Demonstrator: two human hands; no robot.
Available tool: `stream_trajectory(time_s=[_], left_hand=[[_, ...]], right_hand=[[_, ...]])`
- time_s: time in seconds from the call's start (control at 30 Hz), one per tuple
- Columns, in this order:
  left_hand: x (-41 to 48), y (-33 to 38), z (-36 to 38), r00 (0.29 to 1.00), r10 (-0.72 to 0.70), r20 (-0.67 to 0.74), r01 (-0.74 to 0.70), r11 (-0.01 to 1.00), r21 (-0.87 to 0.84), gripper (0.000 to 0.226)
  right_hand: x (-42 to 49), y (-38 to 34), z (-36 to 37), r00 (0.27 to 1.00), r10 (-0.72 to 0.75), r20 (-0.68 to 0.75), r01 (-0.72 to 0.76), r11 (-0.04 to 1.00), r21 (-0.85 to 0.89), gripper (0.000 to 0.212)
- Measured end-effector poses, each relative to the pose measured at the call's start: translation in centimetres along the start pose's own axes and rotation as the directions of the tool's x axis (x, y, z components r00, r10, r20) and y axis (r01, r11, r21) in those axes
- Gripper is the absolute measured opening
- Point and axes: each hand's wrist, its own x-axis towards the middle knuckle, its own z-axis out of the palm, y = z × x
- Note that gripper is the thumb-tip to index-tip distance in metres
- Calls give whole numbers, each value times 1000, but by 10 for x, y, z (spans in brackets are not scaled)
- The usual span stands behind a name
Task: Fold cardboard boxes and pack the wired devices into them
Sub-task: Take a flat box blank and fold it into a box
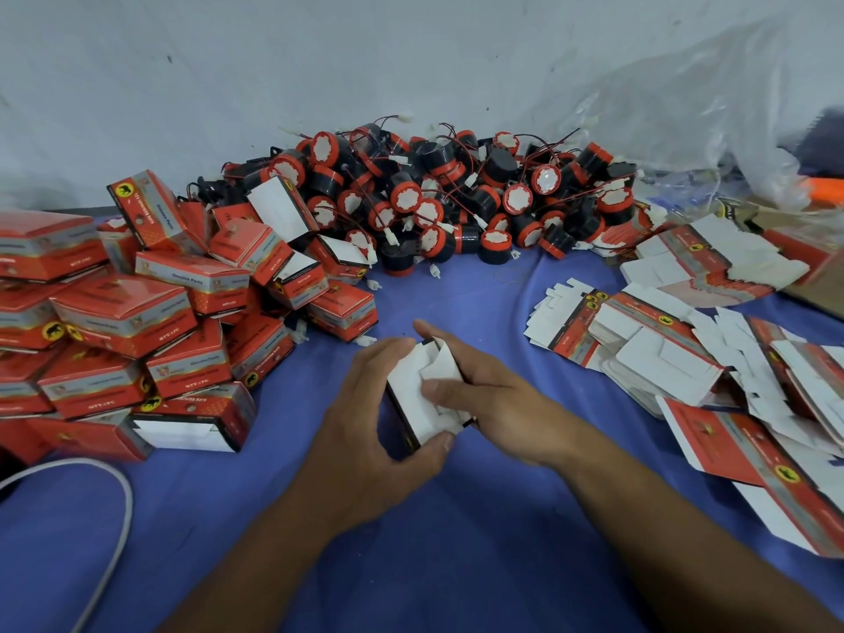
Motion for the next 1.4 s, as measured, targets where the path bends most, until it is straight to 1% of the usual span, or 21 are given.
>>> stream_trajectory(time_s=[0.07, 0.17, 0.2, 0.23, 0.3, 0.33, 0.37, 0.47, 0.57, 0.67, 0.77, 0.83, 0.87, 0.9, 0.97, 1.03, 1.1, 1.2, 1.27, 1.33, 1.4], left_hand=[[0, -1, -1, 1000, -7, 2, 7, 1000, 4, 74], [0, -2, -1, 1000, -12, -12, 12, 1000, 1, 74], [0, -4, -1, 1000, -7, -16, 7, 1000, 5, 73], [0, -6, -1, 1000, -1, -16, 1, 1000, 8, 72], [-1, -10, -3, 1000, 0, -13, 0, 1000, 5, 72], [-1, -12, -3, 1000, 1, -11, -1, 1000, 2, 71], [-1, -13, -3, 1000, 9, -8, -9, 1000, 6, 71], [-1, -15, -1, 999, 45, -11, -45, 998, 31, 73], [-2, -19, -2, 998, 62, -12, -62, 996, 57, 74], [-3, -20, -2, 998, 64, -7, -63, 996, 63, 74], [-3, -19, 1, 995, 100, 10, -100, 990, 101, 73], [-3, -20, -2, 990, 139, 39, -143, 982, 123, 73], [-3, -21, -4, 987, 152, 57, -159, 979, 125, 73], [-2, -23, -6, 982, 170, 76, -180, 973, 146, 72], [0, -28, -8, 972, 213, 95, -232, 932, 280, 71], [1, -35, -9, 963, 244, 114, -269, 855, 443, 70], [2, -39, -12, 965, 224, 138, -262, 762, 592, 67], [5, -42, -17, 982, 162, 99, -183, 672, 717, 54], [7, -42, -16, 987, 145, 75, -154, 686, 711, 48], [6, -40, -13, 992, 110, 70, -129, 754, 644, 50], [6, -40, -9, 992, 84, 89, -120, 805, 581, 46]], right_hand=[[-2, 0, 0, 999, -8, 32, 12, 995, -99, 63], [-3, 6, 6, 996, -80, 27, 84, 942, -324, 90], [-2, 8, 7, 996, -89, 16, 89, 938, -336, 92], [-2, 8, 7, 997, -79, 22, 82, 954, -288, 83], [0, 5, 6, 999, -29, 44, 33, 995, -92, 49], [2, 5, 4, 999, -25, 35, 26, 999, -20, 42], [3, 5, 3, 999, -39, 12, 39, 999, 5, 45], [2, 5, 7, 994, -98, -44, 94, 992, -87, 55], [2, 4, 10, 982, -164, -91, 143, 968, -204, 56], [2, 6, 9, 974, -217, -60, 187, 928, -322, 59], [0, 7, 11, 943, -330, 32, 304, 821, -483, 66], [-2, 5, 8, 896, -437, 76, 404, 736, -544, 69], [-1, 4, 5, 863, -493, 107, 453, 664, -595, 70], [0, 3, 0, 826, -543, 151, 489, 557, -671, 72], [3, 1, -6, 768, -590, 247, 509, 329, -795, 81], [6, 2, -6, 746, -593, 302, 498, 195, -845, 82], [6, 3, -4, 764, -555, 328, 467, 125, -875, 79], [6, 4, -2, 860, -442, 255, 337, 117, -934, 75], [9, 6, 3, 908, -381, 174, 228, 103, -968, 61], [13, 10, 11, 950, -301, 80, 102, 58, -993, 50], [15, 14, 18, 969, -248, -16, -18, -4, -1000, 45]])
